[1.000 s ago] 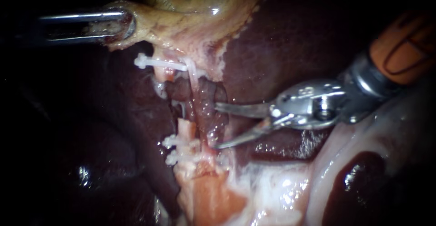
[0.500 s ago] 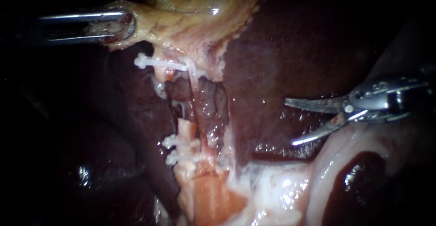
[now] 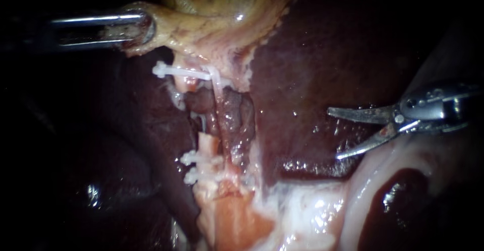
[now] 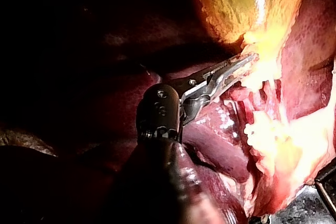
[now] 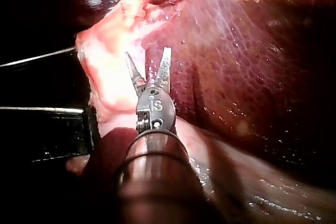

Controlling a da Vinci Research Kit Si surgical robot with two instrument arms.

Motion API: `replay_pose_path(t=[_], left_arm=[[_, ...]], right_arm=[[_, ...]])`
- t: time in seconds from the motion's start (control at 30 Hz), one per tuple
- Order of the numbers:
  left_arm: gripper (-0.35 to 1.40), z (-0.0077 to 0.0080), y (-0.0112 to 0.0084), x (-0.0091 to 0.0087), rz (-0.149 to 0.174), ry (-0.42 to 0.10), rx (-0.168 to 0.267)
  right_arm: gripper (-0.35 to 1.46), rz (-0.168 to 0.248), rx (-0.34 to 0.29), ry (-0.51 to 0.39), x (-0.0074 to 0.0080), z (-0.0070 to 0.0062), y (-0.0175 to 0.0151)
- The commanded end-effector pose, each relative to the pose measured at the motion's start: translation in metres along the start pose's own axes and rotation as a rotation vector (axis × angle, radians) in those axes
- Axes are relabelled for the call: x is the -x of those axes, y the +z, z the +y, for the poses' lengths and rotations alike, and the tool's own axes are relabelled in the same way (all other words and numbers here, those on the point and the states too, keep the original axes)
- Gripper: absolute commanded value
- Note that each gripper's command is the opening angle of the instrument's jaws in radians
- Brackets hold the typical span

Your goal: Go back from the cut left tube

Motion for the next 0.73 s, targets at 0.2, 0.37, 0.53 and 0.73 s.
replay_pose_path(t=[0.2,0.37,0.53,0.73], left_arm=[[-0.35,-0.0009,0.0021,0.0019,0.003,0.014,-0.006],[-0.35,-0.0013,0.0029,0.0026,-0.005,0.018,-0.008],[-0.35,-0.0013,0.0030,0.0026,-0.006,0.018,-0.006],[-0.35,-0.0013,0.0030,0.0027,-0.008,0.019,-0.003]], right_arm=[[1.45,0.000,0.001,0.000,0.0001,0.0002,0.0001],[1.45,0.000,0.001,0.000,0.0002,0.0002,0.0000],[1.45,0.000,0.001,0.000,0.0002,0.0002,0.0000],[1.45,-0.003,0.003,0.000,0.0001,0.0002,0.0003]])
